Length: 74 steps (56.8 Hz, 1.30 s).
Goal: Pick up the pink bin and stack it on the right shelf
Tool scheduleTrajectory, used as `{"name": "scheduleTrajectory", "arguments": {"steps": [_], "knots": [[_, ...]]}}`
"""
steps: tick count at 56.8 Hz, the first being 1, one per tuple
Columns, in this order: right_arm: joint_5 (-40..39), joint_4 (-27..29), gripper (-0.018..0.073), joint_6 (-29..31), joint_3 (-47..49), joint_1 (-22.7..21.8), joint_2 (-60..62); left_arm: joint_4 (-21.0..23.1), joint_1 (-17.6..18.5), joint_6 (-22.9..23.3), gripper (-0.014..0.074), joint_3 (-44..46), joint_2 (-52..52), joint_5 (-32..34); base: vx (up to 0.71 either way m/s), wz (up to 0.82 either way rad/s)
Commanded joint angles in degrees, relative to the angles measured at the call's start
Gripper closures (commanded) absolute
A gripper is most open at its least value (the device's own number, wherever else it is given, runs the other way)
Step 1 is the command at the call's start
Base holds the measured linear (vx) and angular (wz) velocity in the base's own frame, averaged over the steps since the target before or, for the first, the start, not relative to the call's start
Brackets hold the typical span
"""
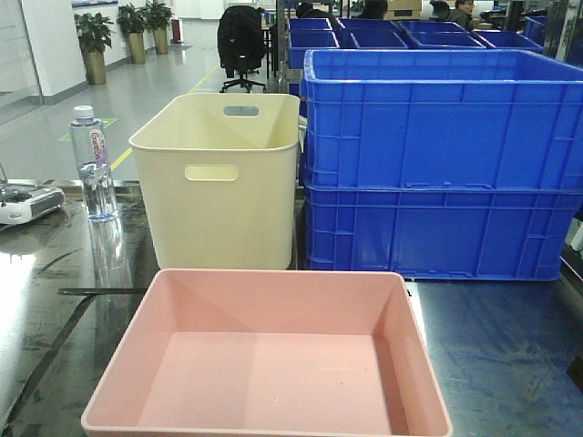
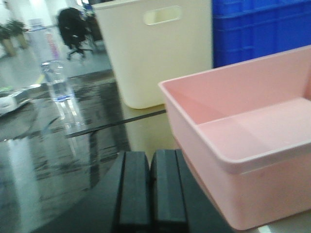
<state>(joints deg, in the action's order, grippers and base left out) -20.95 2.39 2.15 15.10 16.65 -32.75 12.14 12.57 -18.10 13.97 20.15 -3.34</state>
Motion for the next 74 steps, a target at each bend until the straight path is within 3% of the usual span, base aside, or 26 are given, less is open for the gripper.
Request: {"name": "scheduleTrajectory", "arguments": {"steps": [1, 7, 12, 15, 19, 68, 74], "knots": [[-4.87, -0.38, 0.0571, 0.65, 1.73, -0.12, -0.54, -4.91, -2.05, 8.68, 0.0605, -3.72, -4.35, 7.14, 0.00, 0.00], [-4.87, -0.38, 0.0571, 0.65, 1.73, -0.12, -0.54, -9.43, -4.72, 15.43, 0.0605, -11.73, -10.75, 6.89, 0.00, 0.00], [-4.87, -0.38, 0.0571, 0.65, 1.73, -0.12, -0.54, -10.56, -5.87, 16.55, 0.0605, -16.90, -15.76, 7.37, 0.00, 0.00], [-4.87, -0.38, 0.0571, 0.65, 1.73, -0.12, -0.54, -11.42, -6.11, 15.82, 0.0605, -16.43, -18.50, 1.68, 0.00, 0.00], [-4.82, -0.38, 0.0571, 0.65, 1.73, -0.12, -0.54, -12.14, -6.11, 14.32, 0.0605, -16.49, -22.11, 0.20, 0.00, 0.00], [-4.78, -0.31, 0.0571, 0.71, 1.73, -0.12, -0.52, -11.79, -6.16, 13.73, 0.0605, -16.43, -21.13, 0.46, 0.00, 0.00], [-2.05, -1.40, 0.0571, 2.37, 0.08, -0.19, 2.02, -11.79, -6.16, 13.73, 0.0605, -16.43, -21.13, 0.46, 0.00, 0.00]]}}
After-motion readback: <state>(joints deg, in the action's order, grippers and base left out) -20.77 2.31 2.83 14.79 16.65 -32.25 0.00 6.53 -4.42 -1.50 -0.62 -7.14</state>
